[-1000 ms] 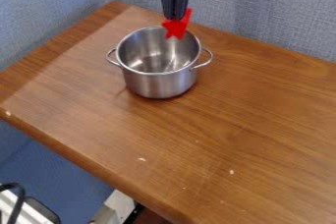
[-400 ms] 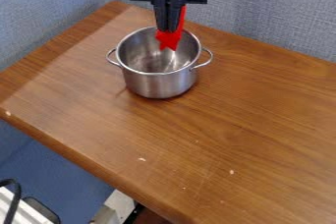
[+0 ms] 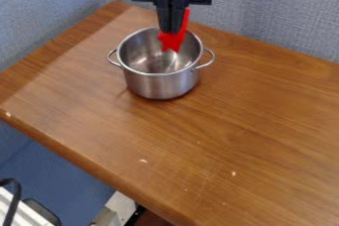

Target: Put the red object in the metal pot

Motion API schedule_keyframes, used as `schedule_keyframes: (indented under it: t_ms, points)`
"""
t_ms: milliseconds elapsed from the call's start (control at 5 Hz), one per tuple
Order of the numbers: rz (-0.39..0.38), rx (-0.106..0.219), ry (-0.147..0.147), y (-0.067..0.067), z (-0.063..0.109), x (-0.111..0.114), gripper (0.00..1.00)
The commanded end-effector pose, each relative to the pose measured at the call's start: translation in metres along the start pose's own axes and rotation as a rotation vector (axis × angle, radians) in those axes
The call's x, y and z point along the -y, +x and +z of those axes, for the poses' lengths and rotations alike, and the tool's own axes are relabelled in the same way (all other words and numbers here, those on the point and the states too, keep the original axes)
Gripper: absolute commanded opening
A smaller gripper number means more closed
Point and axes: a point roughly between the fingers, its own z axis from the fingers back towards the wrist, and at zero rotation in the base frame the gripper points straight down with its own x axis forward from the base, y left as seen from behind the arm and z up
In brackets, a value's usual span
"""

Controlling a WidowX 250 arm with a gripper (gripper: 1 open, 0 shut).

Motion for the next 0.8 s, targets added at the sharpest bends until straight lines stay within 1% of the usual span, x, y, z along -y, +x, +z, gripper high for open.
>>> schedule_keyframes:
  t_ms: [0, 600]
  points:
    - [-0.022, 0.108, -0.027, -0.0127, 0.032, 0.0043, 0.0]
    - [-0.016, 0.143, -0.02, -0.0194, 0.0269, -0.0039, 0.0]
